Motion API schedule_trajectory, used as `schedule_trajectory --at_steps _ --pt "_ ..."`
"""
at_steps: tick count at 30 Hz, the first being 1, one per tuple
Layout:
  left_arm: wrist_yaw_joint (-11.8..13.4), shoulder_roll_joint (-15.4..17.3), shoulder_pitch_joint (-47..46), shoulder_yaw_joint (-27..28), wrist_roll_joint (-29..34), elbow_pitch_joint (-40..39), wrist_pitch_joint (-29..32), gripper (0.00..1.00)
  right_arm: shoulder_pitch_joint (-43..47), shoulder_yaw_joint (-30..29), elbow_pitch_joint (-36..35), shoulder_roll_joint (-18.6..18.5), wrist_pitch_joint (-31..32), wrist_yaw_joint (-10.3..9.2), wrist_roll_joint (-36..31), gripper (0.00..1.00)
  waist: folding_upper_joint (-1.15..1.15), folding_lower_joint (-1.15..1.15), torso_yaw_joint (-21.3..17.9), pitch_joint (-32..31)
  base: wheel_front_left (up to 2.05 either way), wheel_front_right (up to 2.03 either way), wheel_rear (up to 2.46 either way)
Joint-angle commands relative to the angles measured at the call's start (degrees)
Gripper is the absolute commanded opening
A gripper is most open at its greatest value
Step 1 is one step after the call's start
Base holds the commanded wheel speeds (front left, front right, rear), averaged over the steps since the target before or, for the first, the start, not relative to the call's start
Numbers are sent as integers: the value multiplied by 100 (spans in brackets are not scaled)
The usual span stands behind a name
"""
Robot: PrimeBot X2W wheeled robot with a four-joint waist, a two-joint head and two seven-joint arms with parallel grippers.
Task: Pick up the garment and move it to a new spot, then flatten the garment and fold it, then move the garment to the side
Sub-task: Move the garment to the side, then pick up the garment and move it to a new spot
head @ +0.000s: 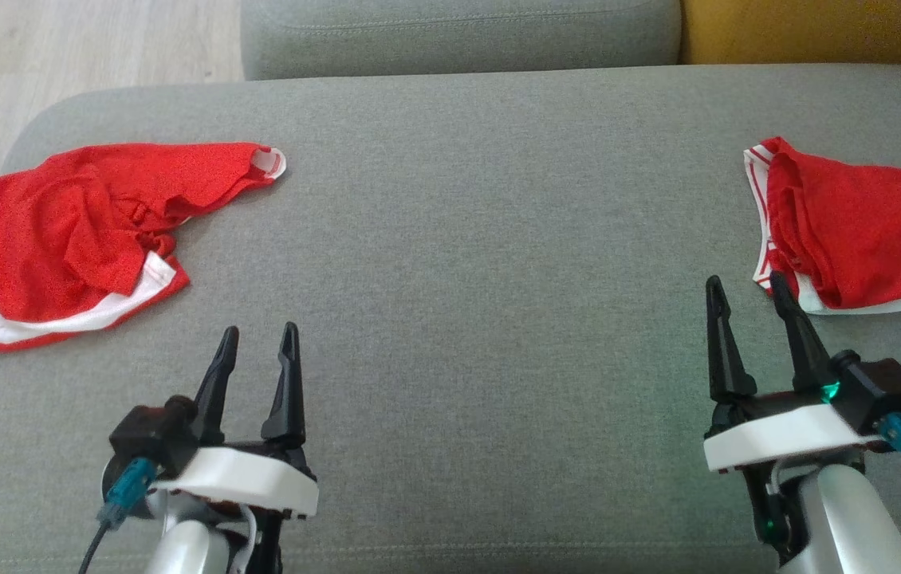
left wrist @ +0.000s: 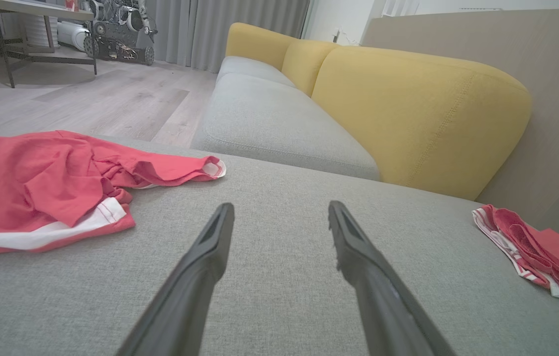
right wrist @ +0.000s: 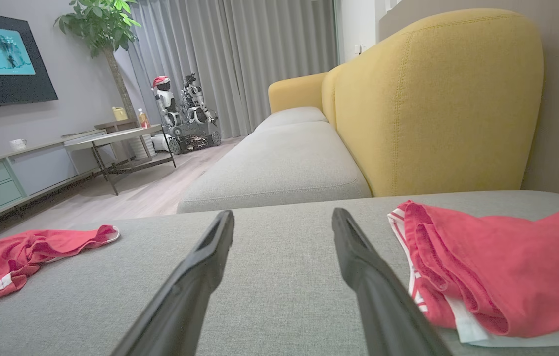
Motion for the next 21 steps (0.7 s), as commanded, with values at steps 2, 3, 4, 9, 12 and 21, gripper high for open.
schedule_trajectory --at_steps 2,3,4,9,12,21 --pt "44 37 -167 146 -19 -197 -30 100 -176 106 -225 17 -78 -4 -17 100 0 0 -24 9 0 0 0" --pt "47 37 -173 137 -24 -195 -30 100 -174 108 -228 17 -78 -4 -4 100 0 0 -29 13 0 0 0" --pt "48 37 -177 128 -29 -194 -30 100 -169 110 -229 17 -78 -4 7 100 0 0 -33 17 0 0 0" --pt "44 37 -205 100 -36 -195 -30 100 -151 120 -231 18 -78 -4 28 100 0 0 -19 57 0 0 0" --pt "44 37 -278 94 -53 -208 -30 100 -162 101 -235 18 -78 -4 25 100 0 0 81 134 0 0 0" --pt "125 37 -374 174 -145 -303 -31 100 -213 328 -141 9 -78 -4 -89 100 0 0 933 191 0 0 0"
